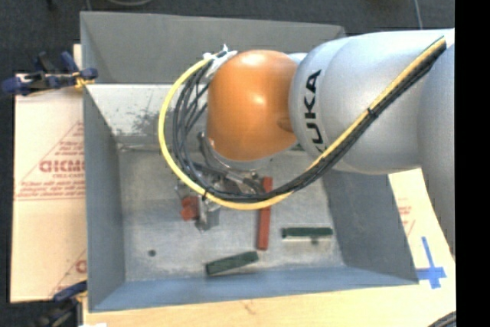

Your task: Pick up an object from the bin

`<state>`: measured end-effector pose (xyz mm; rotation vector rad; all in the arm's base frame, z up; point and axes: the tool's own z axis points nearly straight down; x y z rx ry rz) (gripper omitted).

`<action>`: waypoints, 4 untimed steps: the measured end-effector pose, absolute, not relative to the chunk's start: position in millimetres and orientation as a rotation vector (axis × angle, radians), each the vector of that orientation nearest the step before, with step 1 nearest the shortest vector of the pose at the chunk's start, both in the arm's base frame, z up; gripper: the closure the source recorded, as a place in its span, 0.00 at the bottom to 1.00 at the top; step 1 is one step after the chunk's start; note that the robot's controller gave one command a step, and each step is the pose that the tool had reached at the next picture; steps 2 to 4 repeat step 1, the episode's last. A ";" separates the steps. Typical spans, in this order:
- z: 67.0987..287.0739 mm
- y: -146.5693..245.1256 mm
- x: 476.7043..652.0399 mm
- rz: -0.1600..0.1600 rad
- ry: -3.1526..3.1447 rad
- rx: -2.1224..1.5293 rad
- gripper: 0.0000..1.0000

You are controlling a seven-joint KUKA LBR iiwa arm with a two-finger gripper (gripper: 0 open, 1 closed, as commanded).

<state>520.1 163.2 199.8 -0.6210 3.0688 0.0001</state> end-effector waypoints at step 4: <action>350.6 176.0 521.3 -0.002 2.800 -1.404 1.00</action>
Offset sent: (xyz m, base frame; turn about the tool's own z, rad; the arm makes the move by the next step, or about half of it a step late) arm -0.0007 0.0129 0.1479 -0.5318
